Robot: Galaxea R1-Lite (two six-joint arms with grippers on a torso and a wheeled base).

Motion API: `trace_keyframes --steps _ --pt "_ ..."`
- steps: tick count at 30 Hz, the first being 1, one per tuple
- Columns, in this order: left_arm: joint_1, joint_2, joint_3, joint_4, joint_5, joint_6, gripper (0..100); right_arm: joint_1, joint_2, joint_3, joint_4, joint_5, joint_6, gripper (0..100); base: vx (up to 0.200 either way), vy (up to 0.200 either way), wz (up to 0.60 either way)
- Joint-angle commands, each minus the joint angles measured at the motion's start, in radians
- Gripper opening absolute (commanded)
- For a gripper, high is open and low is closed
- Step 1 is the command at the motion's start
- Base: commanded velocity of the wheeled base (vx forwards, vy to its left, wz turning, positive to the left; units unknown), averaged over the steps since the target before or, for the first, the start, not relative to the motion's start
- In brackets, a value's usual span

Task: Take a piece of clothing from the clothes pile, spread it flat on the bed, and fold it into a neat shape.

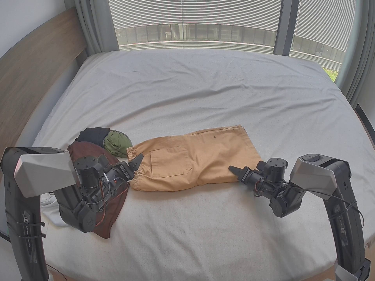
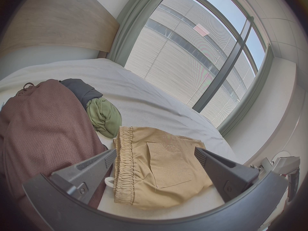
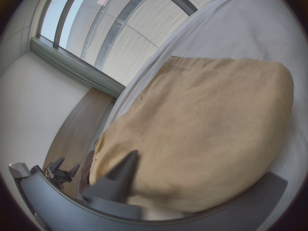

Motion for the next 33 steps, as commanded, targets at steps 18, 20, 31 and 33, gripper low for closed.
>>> trace_keyframes --steps 18,20,31,33 --pt "0.026 0.009 0.000 -0.001 -0.007 -0.002 100 0.024 -0.215 0.317 -0.035 -0.025 -0.077 0 0.000 0.000 0.00" --pt "0.028 0.009 0.000 -0.001 -0.007 -0.002 100 0.024 -0.222 0.341 -0.035 -0.030 -0.087 0 0.000 0.000 0.00" --pt "0.029 0.006 -0.001 -0.001 -0.007 -0.011 100 0.016 -0.316 0.622 -0.052 -0.096 -0.185 0 0.000 0.000 0.00" --pt "0.029 0.006 -0.001 -0.001 -0.007 -0.011 100 0.016 -0.324 0.639 -0.052 -0.096 -0.186 0 0.000 0.000 0.00"
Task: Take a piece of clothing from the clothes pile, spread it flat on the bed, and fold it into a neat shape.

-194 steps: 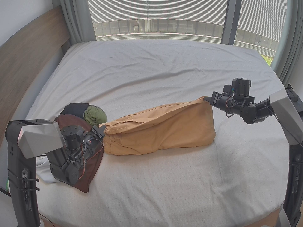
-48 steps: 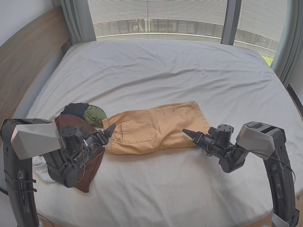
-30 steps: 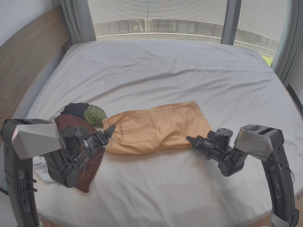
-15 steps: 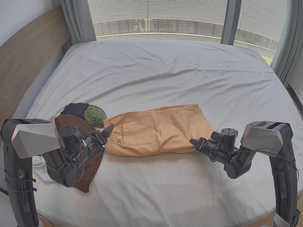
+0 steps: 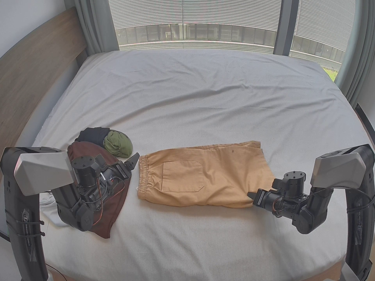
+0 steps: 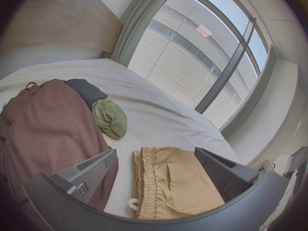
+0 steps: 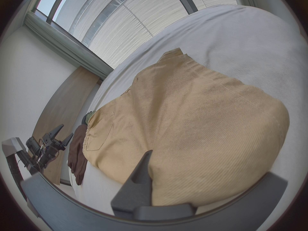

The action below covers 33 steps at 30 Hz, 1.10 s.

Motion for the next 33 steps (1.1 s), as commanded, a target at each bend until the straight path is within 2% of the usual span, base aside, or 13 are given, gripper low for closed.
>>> trace_keyframes --steps 1,7,16,17,23,27,33 --pt "0.000 0.000 0.000 -0.001 0.000 -0.001 100 -0.001 -0.076 0.131 -0.019 -0.002 -0.023 0 0.000 0.000 0.00" --pt "-0.003 0.000 0.003 -0.001 0.000 -0.001 100 -0.003 -0.075 0.226 -0.086 -0.005 -0.045 0 0.000 0.000 0.00" --pt "-0.024 0.034 0.024 -0.001 -0.003 -0.002 100 0.000 -0.029 0.245 -0.177 -0.039 -0.048 0 0.000 0.000 0.00" --pt "-0.029 0.050 0.027 -0.001 -0.003 -0.002 100 0.002 -0.019 0.249 -0.184 -0.039 -0.048 100 0.000 0.000 0.00" --pt "-0.050 0.062 0.030 -0.001 -0.003 -0.012 100 0.006 -0.015 0.266 -0.186 -0.039 -0.046 100 0.000 0.000 0.00" --pt "-0.093 0.059 0.052 -0.001 -0.003 -0.074 100 0.020 -0.029 0.329 -0.187 -0.038 -0.049 100 0.000 0.000 0.00" --pt "-0.109 0.065 0.052 0.001 0.002 -0.142 100 0.071 -0.081 0.421 -0.195 -0.028 -0.051 100 0.000 0.000 0.00"
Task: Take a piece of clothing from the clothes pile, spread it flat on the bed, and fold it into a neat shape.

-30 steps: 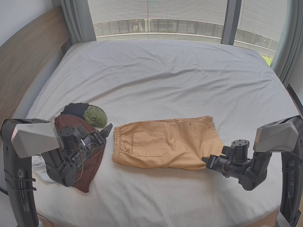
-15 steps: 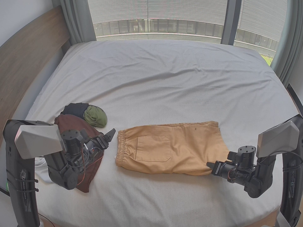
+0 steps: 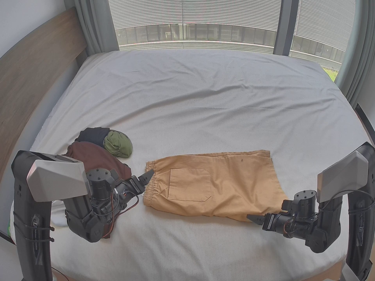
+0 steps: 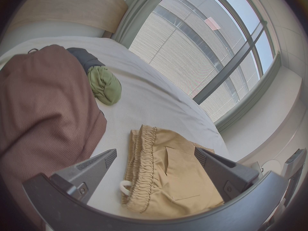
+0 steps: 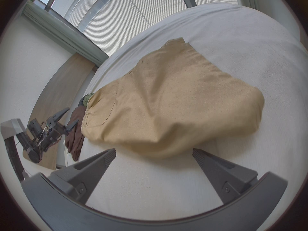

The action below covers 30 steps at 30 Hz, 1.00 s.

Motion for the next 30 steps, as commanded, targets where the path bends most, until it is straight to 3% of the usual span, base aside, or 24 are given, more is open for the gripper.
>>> trace_keyframes --steps 1,12,22,30 --pt "-0.017 0.007 0.004 0.001 0.003 -0.035 100 0.049 -0.059 0.071 -0.004 0.007 -0.001 100 0.000 0.000 0.00" --pt "-0.014 0.071 -0.024 -0.001 0.006 -0.037 100 0.132 -0.177 0.049 -0.003 0.013 0.009 100 0.000 0.000 0.00" --pt "-0.019 0.120 -0.021 -0.001 0.008 -0.043 100 0.120 -0.178 -0.122 0.068 0.013 0.025 100 0.000 0.000 0.00" --pt "-0.046 0.128 -0.033 0.001 -0.001 -0.138 100 0.112 -0.177 -0.150 0.089 0.013 0.048 100 0.000 0.000 0.00"
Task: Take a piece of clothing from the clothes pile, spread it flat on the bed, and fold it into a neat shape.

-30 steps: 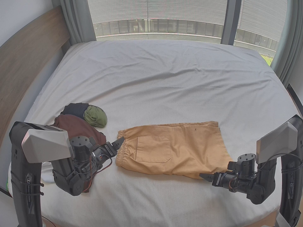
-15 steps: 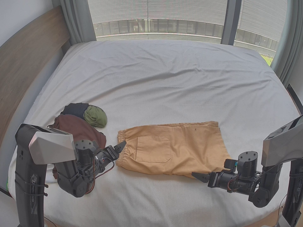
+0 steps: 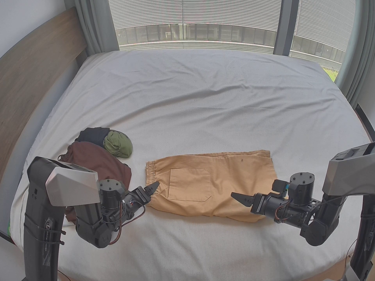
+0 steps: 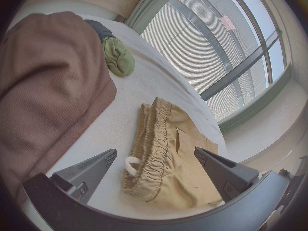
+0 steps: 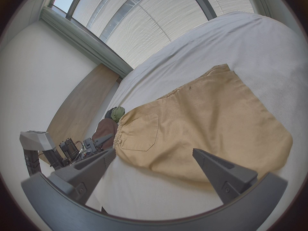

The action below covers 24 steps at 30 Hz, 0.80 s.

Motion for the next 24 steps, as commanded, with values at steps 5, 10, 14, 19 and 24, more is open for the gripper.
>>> trace_keyframes --steps 5,10,14,19,24 --pt "-0.040 0.055 -0.046 0.001 0.005 -0.028 100 -0.011 -0.007 -0.008 -0.003 0.000 0.002 100 0.000 0.000 0.00" --pt "-0.051 0.087 -0.041 0.006 0.010 -0.017 100 -0.017 -0.007 -0.009 -0.017 0.000 0.002 100 0.000 0.000 0.00" --pt "-0.049 0.090 -0.041 0.006 0.008 -0.010 100 -0.019 -0.008 -0.011 -0.022 0.000 0.003 100 0.000 0.000 0.00" --pt "-0.052 0.090 -0.061 0.006 0.005 -0.011 100 -0.017 -0.007 -0.009 -0.029 0.000 0.003 100 0.000 0.000 0.00" --pt "-0.063 0.087 -0.096 0.004 0.003 -0.045 100 -0.016 -0.005 -0.009 -0.034 0.000 0.003 100 0.000 0.000 0.00"
